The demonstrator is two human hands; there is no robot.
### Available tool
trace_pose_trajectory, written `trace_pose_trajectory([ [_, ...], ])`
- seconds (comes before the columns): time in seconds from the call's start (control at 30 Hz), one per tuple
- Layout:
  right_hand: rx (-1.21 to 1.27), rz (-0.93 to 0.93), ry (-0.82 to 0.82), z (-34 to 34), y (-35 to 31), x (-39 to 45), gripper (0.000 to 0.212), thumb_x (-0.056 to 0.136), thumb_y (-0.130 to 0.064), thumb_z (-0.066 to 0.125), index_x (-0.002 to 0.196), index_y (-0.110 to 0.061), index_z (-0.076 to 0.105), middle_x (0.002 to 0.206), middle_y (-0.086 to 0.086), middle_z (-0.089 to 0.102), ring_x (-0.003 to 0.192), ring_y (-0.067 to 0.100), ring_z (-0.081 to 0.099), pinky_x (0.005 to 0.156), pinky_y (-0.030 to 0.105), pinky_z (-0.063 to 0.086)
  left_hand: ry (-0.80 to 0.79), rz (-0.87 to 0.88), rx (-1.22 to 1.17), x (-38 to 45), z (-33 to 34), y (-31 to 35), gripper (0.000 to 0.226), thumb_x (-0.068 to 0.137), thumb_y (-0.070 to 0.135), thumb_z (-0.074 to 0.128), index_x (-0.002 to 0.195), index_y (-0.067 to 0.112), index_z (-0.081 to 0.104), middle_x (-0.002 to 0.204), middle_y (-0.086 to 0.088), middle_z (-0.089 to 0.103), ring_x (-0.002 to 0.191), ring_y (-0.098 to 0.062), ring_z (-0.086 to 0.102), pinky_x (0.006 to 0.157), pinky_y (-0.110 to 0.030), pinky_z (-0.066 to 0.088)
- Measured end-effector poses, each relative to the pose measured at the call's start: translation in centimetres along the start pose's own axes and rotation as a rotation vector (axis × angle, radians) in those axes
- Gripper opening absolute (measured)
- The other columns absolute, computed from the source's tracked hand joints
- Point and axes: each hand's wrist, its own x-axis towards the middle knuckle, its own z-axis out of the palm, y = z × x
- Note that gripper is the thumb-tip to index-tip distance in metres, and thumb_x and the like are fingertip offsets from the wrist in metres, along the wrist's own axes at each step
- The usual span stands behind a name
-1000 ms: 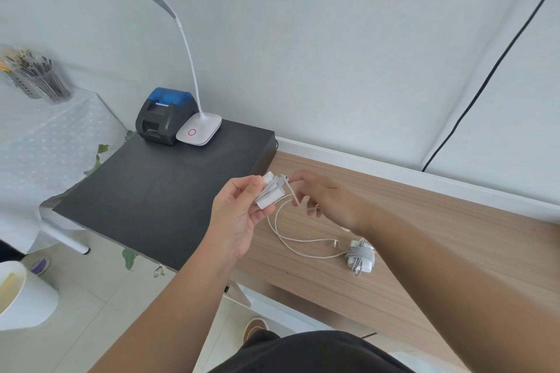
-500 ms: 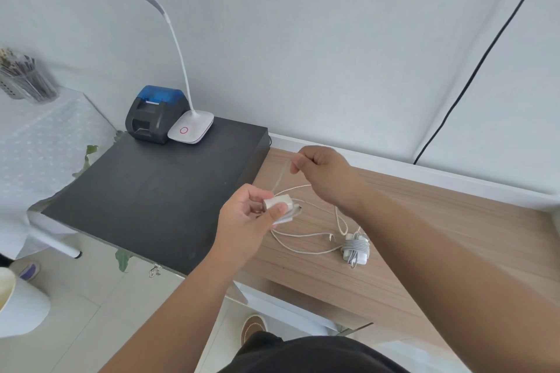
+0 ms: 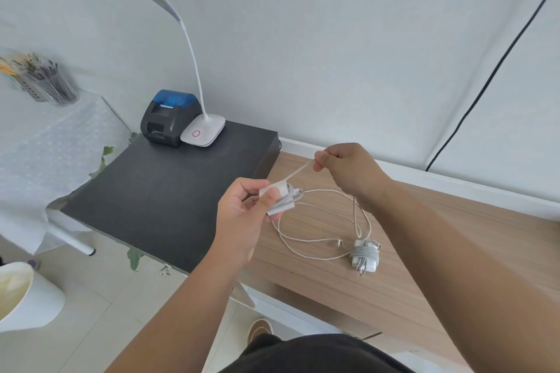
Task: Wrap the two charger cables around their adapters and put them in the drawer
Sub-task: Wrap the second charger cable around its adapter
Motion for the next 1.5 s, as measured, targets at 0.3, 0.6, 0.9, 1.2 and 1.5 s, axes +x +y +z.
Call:
trace_pose_trajectory([
  [0.3, -0.138, -0.149, -0.113, 3.1, -0.3, -3.5, 0.033, 0.098, -0.024, 0.044, 0.075, -0.013, 0.064, 0.052, -0.009, 0.045, 0.045, 0.004, 0.040, 0.051, 0.024, 0.035, 0.266, -0.010, 0.025, 2.1, 1.8, -0.4, 0.020, 0.083, 0.011, 0.075, 0.097, 0.008, 0.061, 0.081, 0.001, 0.064, 0.077, -0.017, 0.070, 0.066, -0.033, 0.060],
  [0.6, -0.303, -0.334, -0.129, 3.8, 1.4, -4.4, 0.022, 0.102, -0.029, 0.035, 0.089, -0.017, 0.049, 0.058, -0.009, 0.044, 0.062, 0.022, 0.047, 0.061, 0.035, 0.042, 0.272, -0.084, -0.140, 2.4, 4.7, 0.1, 0.026, 0.082, 0.013, 0.076, 0.099, 0.004, 0.059, 0.091, -0.008, 0.062, 0.070, -0.017, 0.065, 0.052, -0.023, 0.052],
  [0.9, -0.184, -0.366, -0.270, 1.3, 2.5, -2.9, 0.029, 0.101, -0.028, 0.043, 0.074, -0.031, 0.053, 0.057, -0.023, 0.054, 0.054, -0.001, 0.047, 0.056, 0.015, 0.033, 0.021, -0.357, -0.362, 3.1, 4.2, 1.5, 0.028, 0.090, 0.031, 0.062, 0.102, 0.005, 0.065, 0.086, -0.006, 0.071, 0.068, -0.013, 0.070, 0.055, -0.025, 0.056],
  [1.2, -0.291, -0.362, -0.471, 0.6, 2.6, -1.1, 0.026, 0.098, -0.040, 0.045, 0.078, -0.033, 0.061, 0.063, -0.015, 0.055, 0.057, 0.004, 0.045, 0.065, 0.027, 0.041, -0.221, -0.293, -0.068, 2.9, 2.0, 3.1, 0.020, 0.094, 0.030, 0.053, 0.099, 0.020, 0.070, 0.090, 0.003, 0.074, 0.070, -0.010, 0.068, 0.054, -0.020, 0.055],
  [1.5, -0.207, -0.383, -0.561, 1.3, 2.8, -1.2, 0.030, 0.100, -0.034, 0.046, 0.075, -0.029, 0.061, 0.058, -0.014, 0.046, 0.055, 0.005, 0.038, 0.062, 0.022, 0.034, -0.219, -0.232, 0.017, 1.8, 1.0, 2.9, 0.046, 0.061, 0.025, 0.079, 0.106, 0.023, 0.070, 0.101, 0.003, 0.075, 0.093, -0.016, 0.068, 0.073, -0.024, 0.057],
])
